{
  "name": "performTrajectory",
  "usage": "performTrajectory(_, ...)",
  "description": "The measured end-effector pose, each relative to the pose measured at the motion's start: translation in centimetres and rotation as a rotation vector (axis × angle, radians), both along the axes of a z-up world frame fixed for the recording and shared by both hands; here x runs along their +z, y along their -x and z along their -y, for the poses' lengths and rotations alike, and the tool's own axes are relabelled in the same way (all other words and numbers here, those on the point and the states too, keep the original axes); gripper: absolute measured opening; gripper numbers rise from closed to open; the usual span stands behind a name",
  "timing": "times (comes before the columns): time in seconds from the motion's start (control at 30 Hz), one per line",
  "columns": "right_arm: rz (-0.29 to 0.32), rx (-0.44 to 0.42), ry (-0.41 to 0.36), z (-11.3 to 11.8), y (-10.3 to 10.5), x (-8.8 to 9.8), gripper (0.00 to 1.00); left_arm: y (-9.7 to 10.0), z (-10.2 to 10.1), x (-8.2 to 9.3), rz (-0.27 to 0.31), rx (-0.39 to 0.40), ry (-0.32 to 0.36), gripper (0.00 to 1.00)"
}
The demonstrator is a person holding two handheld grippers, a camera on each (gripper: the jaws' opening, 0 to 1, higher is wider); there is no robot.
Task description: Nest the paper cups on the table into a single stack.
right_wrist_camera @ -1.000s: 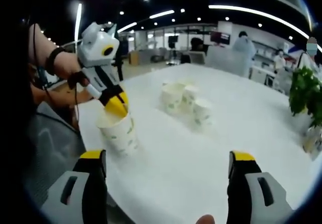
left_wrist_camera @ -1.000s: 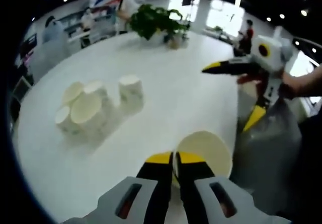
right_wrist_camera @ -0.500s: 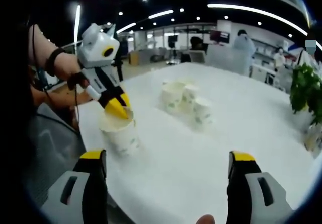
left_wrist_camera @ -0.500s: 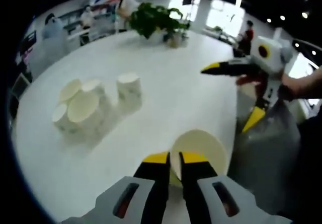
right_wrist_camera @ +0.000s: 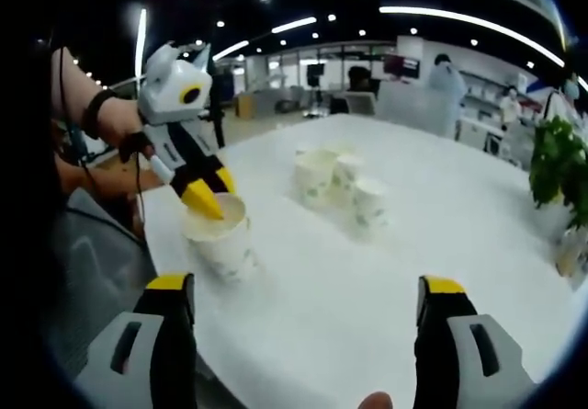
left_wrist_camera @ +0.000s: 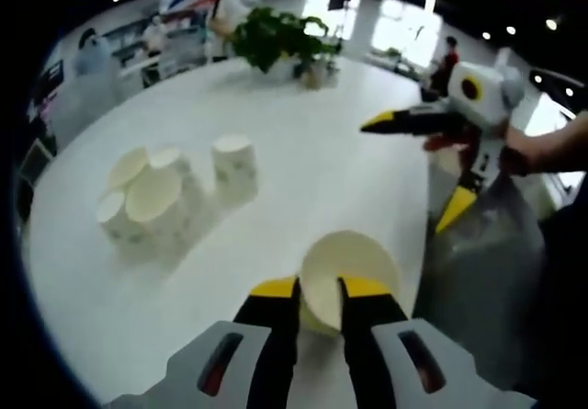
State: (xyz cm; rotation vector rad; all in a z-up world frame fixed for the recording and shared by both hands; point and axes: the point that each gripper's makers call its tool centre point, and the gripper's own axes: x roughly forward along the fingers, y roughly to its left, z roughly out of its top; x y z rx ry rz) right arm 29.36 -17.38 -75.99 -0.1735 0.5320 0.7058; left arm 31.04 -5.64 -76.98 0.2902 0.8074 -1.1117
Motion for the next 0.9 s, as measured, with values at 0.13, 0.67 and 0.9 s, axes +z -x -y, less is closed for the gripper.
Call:
performTrajectory(0.13, 0.004, 0.005, 0.000, -0.21, -0.11, 0.22, 0.99, -0.22, -0.33, 0.30, 0.008, 0.010, 0.004, 0.17)
performTrajectory(0.67, 0.005, 0.008, -0.001, -0.29, 0.02, 0.19, 0.99, -0.24, -0.65, 0.80, 0.017, 0.041, 0.029, 0.18)
performTrajectory(0.9, 0.005, 0.008, 0.002, -0.38, 0.19, 0.23, 0.99, -0.36, -0.95, 1.05, 0.026, 0.059, 0.051, 0.23)
